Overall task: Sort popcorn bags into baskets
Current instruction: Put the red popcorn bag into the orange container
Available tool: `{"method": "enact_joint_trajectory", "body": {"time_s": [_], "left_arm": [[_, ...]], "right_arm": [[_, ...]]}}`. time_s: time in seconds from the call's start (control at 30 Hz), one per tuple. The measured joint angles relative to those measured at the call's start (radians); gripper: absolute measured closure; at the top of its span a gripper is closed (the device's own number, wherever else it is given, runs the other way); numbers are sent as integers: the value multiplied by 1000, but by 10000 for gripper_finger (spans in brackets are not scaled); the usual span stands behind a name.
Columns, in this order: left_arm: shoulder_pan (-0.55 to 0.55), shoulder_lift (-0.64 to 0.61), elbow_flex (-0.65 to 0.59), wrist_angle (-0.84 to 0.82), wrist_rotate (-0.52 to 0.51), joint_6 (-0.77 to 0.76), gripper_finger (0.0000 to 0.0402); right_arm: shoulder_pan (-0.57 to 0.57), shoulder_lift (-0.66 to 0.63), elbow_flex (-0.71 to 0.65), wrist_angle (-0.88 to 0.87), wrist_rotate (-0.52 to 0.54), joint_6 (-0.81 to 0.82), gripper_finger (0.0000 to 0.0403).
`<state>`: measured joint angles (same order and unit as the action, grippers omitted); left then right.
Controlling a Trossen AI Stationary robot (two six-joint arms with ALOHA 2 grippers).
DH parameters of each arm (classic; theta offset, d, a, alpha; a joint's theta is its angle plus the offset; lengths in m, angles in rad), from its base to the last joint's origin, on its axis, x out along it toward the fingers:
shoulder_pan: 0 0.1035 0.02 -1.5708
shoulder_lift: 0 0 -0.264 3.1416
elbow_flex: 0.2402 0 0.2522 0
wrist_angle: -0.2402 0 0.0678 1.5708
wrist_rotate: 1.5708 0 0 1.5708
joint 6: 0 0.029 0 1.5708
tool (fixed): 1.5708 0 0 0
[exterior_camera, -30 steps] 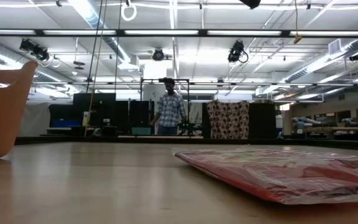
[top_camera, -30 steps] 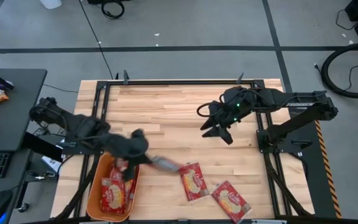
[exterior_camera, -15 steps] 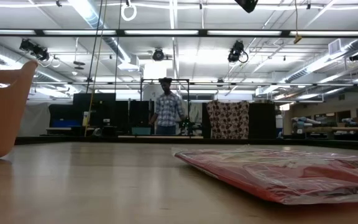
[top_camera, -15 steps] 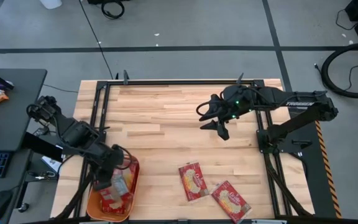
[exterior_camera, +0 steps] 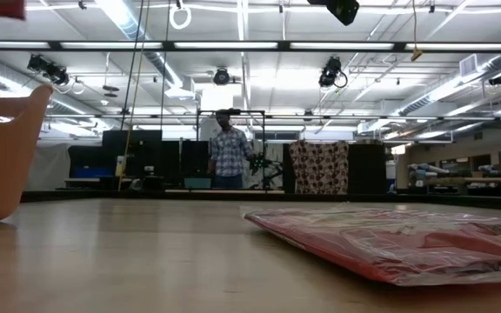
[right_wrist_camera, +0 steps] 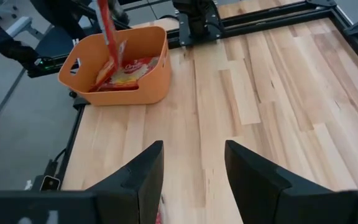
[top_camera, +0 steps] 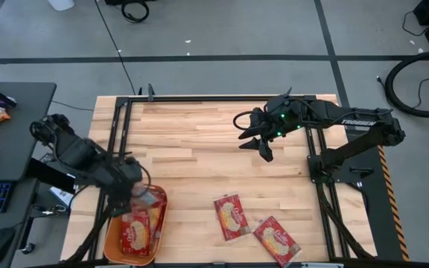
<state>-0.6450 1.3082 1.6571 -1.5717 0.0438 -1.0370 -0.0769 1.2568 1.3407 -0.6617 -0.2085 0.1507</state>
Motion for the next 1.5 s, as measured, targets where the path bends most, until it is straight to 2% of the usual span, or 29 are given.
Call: {"method": "enact_joint_trajectory", "body": {"time_s": [0.2,0.5,0.7,0.93,1.27,1.37,1.5], "left_arm": [[-60,73,-80,1,-69,104,397],[-139,162,-182,1,-63,129,395],[-183,214,-183,25,-36,128,356],[-225,253,-183,182,32,114,318],[-243,259,-184,314,113,28,235],[-243,259,-184,366,88,27,233],[-243,259,-184,395,-1,26,239]], "right_arm": [[0,0,0,-1,-3,4,229],[0,0,0,-41,-3,30,229],[1,0,0,-48,-3,30,229],[1,0,0,-47,-3,30,229],[1,0,0,-46,-3,30,229],[1,0,0,-45,-3,30,229],[9,0,0,-46,-3,33,229]]}}
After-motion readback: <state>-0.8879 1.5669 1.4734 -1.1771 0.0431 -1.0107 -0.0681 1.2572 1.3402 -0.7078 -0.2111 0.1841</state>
